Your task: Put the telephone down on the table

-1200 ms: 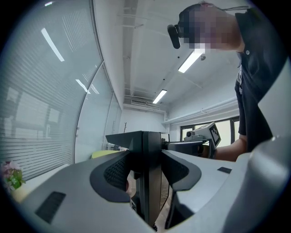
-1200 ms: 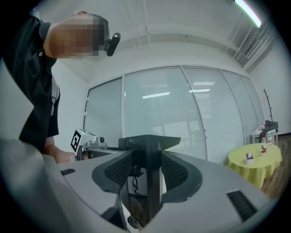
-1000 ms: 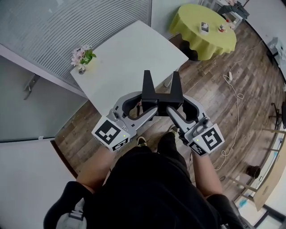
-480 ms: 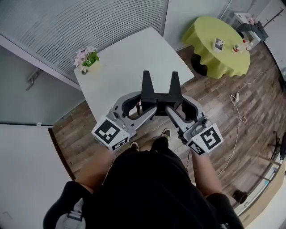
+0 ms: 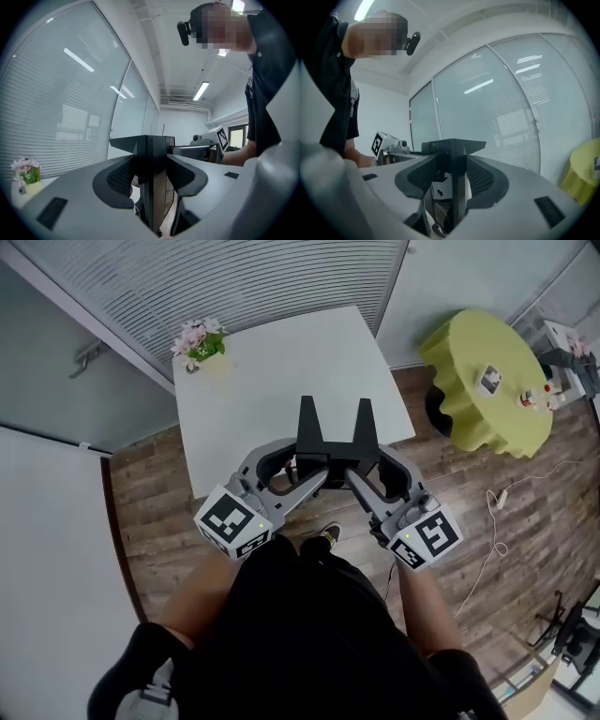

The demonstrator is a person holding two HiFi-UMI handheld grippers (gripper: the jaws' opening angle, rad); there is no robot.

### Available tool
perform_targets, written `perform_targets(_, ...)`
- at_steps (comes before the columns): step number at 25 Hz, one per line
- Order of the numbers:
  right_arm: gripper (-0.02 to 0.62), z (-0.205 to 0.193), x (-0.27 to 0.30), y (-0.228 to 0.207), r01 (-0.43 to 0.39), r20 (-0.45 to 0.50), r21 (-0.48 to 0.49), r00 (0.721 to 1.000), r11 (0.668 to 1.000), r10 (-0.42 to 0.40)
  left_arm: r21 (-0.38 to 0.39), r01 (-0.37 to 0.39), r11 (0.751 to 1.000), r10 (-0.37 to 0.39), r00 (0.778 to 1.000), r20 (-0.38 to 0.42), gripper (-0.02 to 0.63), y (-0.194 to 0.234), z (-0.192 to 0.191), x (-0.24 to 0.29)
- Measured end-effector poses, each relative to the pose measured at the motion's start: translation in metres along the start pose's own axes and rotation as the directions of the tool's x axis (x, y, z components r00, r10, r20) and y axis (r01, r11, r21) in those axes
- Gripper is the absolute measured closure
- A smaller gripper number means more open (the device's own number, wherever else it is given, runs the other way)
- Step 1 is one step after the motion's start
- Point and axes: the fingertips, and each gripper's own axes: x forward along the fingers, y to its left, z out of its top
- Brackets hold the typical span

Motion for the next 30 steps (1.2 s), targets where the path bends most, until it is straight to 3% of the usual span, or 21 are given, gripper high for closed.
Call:
perform_targets(7, 0.38, -0.019, 0.026, -0.013, -0.117, -0.048, 0.039, 0.992, 0.992, 0.119, -0.061, -0.128, 0.99, 0.128, 0.992, -0.007, 0.388, 0.024, -0.017, 0.0)
perform_targets(12, 0.38, -0.041, 0.057, -0.02, -0.156, -0.088, 0.064, 0.983, 0.986, 0.162, -0.114, -0.173, 0.978, 0.172, 0.985, -0.011, 0.388, 0.053, -0.038, -0.005)
perform_targets(21, 0.38, -0.086, 0.117, -0.055, -0.159, -0.193, 0.128, 0.964, 0.979, 0.182, -0.212, -0.202, 0.956, 0.196, 0.979, -0.049, 0.388, 0.12, -0.081, 0.006)
perform_targets(30, 0.38, -0.139, 0.182, -0.102, -0.122, -0.303, 0.223, 0.934, 0.967, 0.188, -0.333, -0.218, 0.917, 0.192, 0.975, -0.112, 0.388, 0.196, -0.131, 0.028)
